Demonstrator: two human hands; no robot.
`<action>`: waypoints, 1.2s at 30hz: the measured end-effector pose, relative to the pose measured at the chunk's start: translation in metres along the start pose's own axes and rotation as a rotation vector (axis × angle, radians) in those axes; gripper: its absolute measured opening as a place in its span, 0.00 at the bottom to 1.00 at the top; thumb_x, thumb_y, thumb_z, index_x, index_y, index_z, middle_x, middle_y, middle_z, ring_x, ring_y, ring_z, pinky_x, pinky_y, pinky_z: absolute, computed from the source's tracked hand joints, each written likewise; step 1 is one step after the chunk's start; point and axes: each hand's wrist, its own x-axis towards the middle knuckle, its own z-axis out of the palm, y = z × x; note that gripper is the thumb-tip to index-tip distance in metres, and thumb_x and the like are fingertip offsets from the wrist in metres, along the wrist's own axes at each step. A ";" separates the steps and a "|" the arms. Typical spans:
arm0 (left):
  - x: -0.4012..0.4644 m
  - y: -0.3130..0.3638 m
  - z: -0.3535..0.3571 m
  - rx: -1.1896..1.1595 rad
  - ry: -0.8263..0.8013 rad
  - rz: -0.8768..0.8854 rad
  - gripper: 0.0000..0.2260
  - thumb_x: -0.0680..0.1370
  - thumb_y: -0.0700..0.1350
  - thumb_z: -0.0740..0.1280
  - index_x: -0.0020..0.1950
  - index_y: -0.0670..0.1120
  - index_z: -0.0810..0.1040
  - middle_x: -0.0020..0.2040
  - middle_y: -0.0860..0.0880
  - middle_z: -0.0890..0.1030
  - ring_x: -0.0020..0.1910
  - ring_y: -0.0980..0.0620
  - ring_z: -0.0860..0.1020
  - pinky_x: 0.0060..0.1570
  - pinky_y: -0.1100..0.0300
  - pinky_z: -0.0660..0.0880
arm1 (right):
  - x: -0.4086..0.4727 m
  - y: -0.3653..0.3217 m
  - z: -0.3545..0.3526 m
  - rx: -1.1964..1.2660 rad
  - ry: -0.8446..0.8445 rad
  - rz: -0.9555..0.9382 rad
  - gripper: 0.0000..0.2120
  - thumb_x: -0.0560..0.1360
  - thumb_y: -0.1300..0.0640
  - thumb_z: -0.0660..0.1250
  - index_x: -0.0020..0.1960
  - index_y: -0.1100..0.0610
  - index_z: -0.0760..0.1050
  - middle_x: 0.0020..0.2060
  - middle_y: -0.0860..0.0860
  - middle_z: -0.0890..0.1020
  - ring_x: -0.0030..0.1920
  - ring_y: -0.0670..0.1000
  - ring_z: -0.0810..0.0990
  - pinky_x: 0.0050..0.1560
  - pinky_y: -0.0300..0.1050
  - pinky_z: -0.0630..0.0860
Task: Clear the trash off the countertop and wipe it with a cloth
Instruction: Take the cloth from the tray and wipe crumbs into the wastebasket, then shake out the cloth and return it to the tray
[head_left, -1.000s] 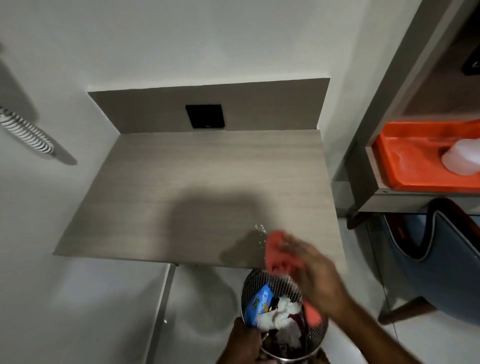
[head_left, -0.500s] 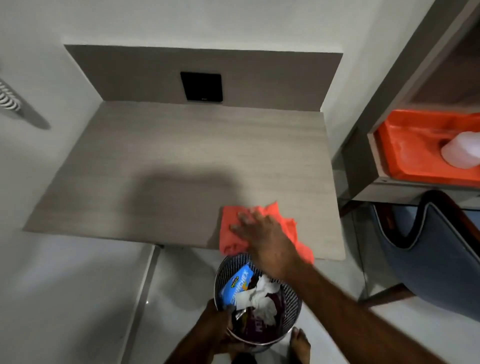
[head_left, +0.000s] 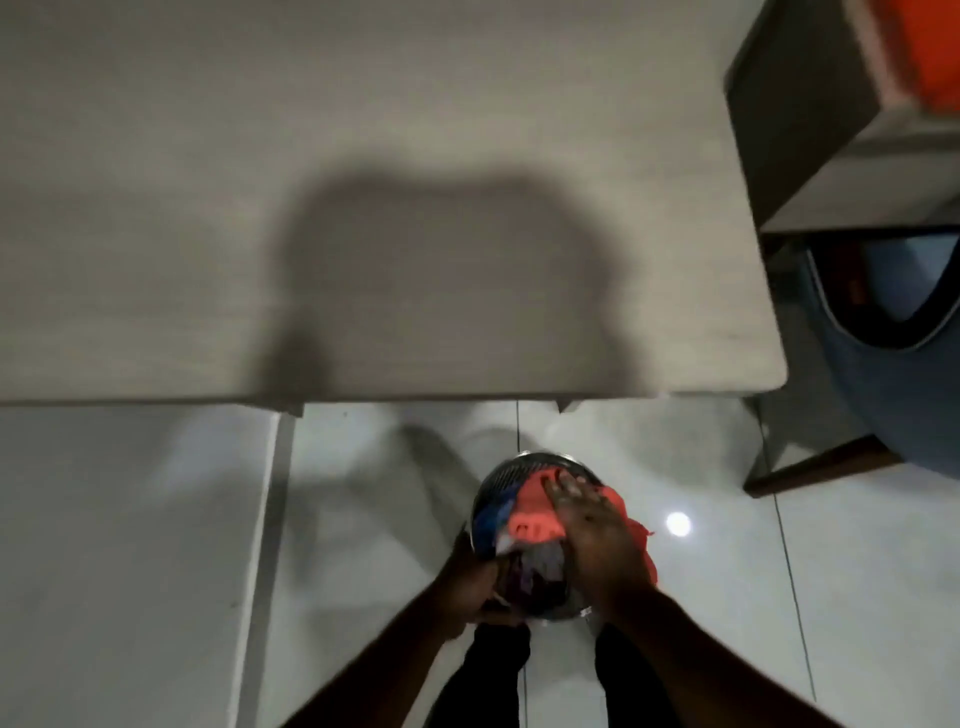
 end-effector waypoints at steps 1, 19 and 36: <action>0.024 -0.010 0.007 -0.003 0.005 -0.019 0.19 0.75 0.42 0.68 0.66 0.48 0.75 0.59 0.41 0.83 0.53 0.37 0.83 0.31 0.58 0.82 | 0.004 0.014 0.015 0.094 0.036 0.047 0.30 0.73 0.59 0.65 0.74 0.61 0.68 0.73 0.60 0.70 0.72 0.61 0.70 0.73 0.58 0.64; 0.111 -0.006 0.063 0.224 0.249 -0.110 0.16 0.81 0.49 0.61 0.59 0.38 0.78 0.56 0.35 0.82 0.54 0.40 0.81 0.53 0.48 0.79 | 0.031 0.074 0.043 0.268 0.059 0.246 0.32 0.80 0.56 0.62 0.79 0.62 0.53 0.77 0.59 0.63 0.76 0.58 0.63 0.77 0.51 0.59; -0.279 0.304 0.069 0.767 -0.374 0.680 0.10 0.75 0.46 0.63 0.41 0.58 0.82 0.35 0.58 0.84 0.35 0.62 0.80 0.40 0.60 0.78 | -0.149 -0.058 -0.262 1.035 0.395 0.051 0.62 0.64 0.44 0.80 0.80 0.46 0.36 0.72 0.28 0.63 0.71 0.31 0.64 0.60 0.26 0.70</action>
